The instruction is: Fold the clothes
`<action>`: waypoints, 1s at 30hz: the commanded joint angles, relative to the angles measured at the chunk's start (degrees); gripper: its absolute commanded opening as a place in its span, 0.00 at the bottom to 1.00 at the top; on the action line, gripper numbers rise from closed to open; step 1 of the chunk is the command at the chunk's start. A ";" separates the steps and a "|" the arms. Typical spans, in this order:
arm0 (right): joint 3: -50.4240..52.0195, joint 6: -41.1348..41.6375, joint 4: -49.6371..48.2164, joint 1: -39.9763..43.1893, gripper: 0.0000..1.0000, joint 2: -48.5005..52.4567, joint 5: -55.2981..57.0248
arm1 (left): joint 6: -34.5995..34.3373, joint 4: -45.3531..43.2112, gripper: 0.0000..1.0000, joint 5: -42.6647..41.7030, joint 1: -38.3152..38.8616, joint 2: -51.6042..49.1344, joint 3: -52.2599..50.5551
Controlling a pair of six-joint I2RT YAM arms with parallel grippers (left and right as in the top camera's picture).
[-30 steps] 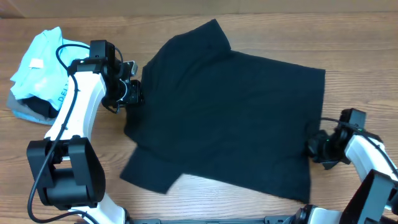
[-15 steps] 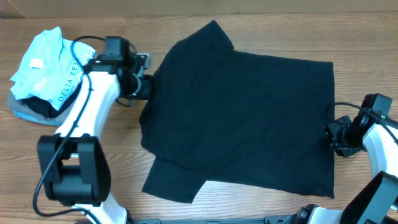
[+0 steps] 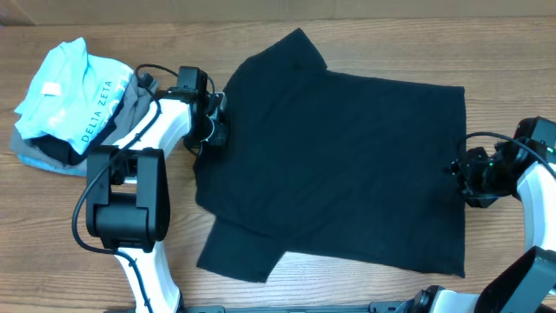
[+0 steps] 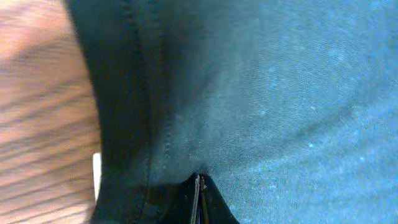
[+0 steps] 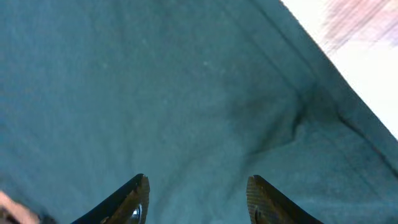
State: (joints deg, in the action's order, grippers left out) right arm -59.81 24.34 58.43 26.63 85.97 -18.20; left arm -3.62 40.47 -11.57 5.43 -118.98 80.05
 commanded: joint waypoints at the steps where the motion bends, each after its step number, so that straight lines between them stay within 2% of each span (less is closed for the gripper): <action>1: 0.48 -2.08 -0.76 -2.43 0.57 -1.03 -0.70 | -4.85 0.35 0.04 10.51 -4.50 -3.10 0.44; 6: 2.86 -1.88 -4.42 -5.66 0.56 -0.92 0.13 | -5.38 5.22 0.05 9.81 -8.41 -2.40 5.79; 9: 4.31 -1.88 -6.73 -6.86 0.55 -0.92 0.13 | -1.95 8.66 0.15 5.90 -9.16 -1.22 9.94; 13: 5.66 -1.64 -12.13 -7.06 0.39 -0.66 1.92 | 3.26 13.70 0.27 -3.10 -9.05 3.32 16.20; 18: 6.95 -1.62 -15.50 -7.08 0.37 0.90 1.27 | 3.82 21.42 0.34 -5.64 -9.05 11.32 20.28; 20: 7.32 -1.62 -15.52 -7.08 0.38 1.66 -0.09 | 2.43 26.43 0.37 -5.62 -9.05 14.78 20.33; 23: 7.37 -1.64 -14.99 -7.08 0.44 2.38 -0.37 | -2.75 36.61 0.38 -5.35 -9.05 18.05 20.26; 26: 7.37 -1.62 -15.15 -7.08 0.48 2.43 -0.61 | -4.59 43.19 0.36 -5.35 -9.05 18.60 19.74; 30: 7.37 -1.09 -15.50 -7.08 0.54 2.45 -0.96 | -5.09 45.51 0.36 -3.85 -9.05 18.60 16.22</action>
State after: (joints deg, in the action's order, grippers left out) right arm -52.80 22.65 43.42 19.73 88.16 -18.24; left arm -6.13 85.73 -15.86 -3.73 -99.37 99.42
